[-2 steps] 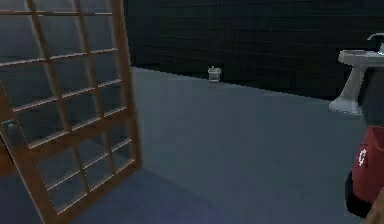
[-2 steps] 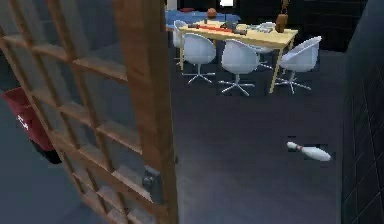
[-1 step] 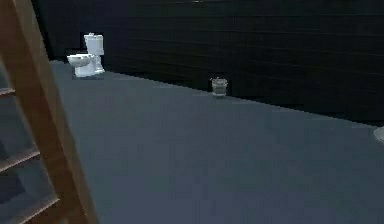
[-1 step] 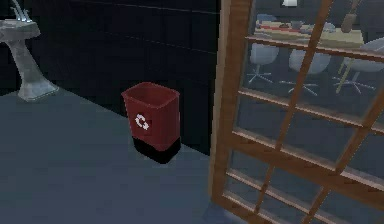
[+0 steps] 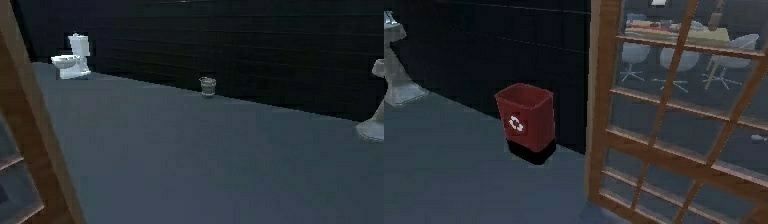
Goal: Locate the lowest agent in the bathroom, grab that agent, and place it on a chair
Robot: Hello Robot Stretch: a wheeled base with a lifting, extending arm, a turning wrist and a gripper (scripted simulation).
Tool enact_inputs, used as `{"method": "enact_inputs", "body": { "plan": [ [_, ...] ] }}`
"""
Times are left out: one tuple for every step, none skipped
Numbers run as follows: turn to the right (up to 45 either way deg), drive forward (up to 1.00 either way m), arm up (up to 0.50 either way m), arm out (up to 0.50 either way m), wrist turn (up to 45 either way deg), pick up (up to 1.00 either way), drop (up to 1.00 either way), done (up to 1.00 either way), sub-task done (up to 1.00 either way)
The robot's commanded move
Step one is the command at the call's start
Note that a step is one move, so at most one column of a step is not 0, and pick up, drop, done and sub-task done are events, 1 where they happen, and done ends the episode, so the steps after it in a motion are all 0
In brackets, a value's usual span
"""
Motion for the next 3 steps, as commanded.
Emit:
{"method": "enact_inputs", "body": {
  "plan": [
    [0.0, 0.65, 0.0, 0.0, 0.0, 0.0, 0.0, 0.0, 0.0],
    [-12.0, 0.0, 0.0, 0.0, 0.0, 0.0, 0.0, 0.0, 0.0],
    [0.0, 0.45, 0.0, 0.0, 0.0, 0.0, 0.0, 0.0, 0.0]
  ]
}}
